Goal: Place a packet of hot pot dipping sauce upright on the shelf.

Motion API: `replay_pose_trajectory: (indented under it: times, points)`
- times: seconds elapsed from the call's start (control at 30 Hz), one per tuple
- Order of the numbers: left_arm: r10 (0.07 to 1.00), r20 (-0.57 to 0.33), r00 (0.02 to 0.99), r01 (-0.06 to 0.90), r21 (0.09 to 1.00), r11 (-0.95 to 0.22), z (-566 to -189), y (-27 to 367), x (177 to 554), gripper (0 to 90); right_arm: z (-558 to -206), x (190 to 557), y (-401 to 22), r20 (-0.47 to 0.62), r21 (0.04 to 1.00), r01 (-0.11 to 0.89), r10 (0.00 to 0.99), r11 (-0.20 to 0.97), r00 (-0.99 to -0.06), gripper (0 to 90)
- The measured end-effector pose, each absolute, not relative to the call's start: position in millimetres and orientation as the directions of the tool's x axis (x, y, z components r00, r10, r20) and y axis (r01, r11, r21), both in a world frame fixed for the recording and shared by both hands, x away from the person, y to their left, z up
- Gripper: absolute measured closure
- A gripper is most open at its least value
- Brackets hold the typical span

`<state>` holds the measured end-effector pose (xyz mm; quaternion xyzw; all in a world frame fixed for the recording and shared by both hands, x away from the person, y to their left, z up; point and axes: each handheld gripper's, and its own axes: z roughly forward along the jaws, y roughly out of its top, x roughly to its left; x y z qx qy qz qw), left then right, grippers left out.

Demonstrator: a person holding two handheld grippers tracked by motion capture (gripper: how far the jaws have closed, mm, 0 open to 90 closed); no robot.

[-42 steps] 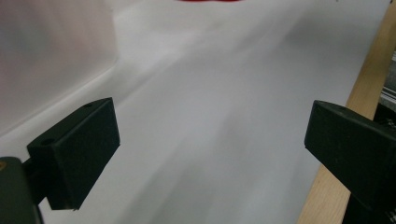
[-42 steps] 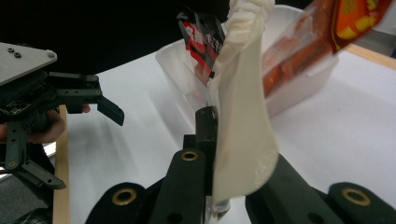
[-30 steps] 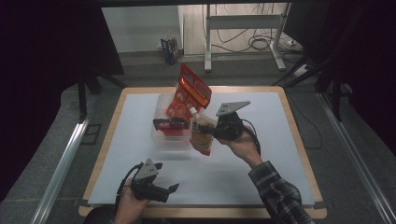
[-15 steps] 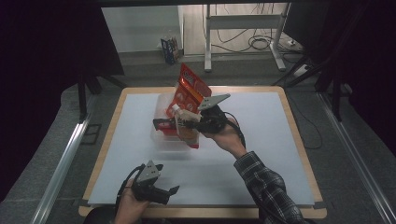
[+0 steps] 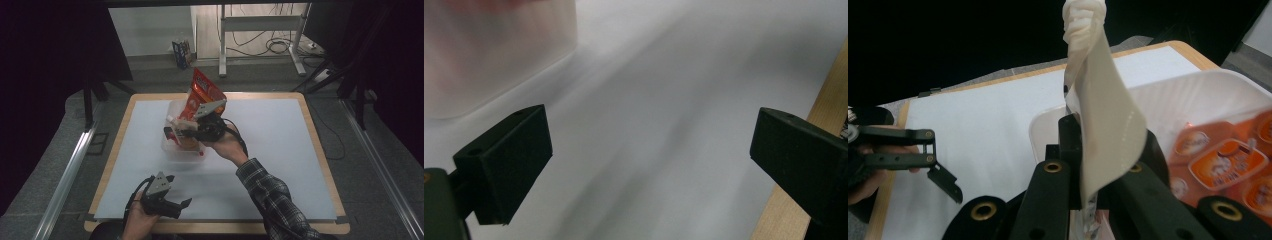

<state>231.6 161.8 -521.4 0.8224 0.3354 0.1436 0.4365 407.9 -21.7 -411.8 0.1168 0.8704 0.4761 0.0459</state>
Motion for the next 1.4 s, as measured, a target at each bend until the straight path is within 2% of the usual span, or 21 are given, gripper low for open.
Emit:
replay_pose_trajectory:
  times: [0.37,1.4]
  points:
    - [0.675,-0.040,0.737,0.410,0.820,-0.400,-519.8,162.1,230.1,3.2,-420.6,410.7,1.3,0.035,0.838,0.154,0.231,0.523,-0.972,87.0]
    - [0.670,-0.024,0.742,0.407,0.810,-0.421,-520.9,158.9,229.3,3.3,-456.4,418.0,5.9,0.075,0.818,0.200,0.244,0.540,-0.967,85.5]
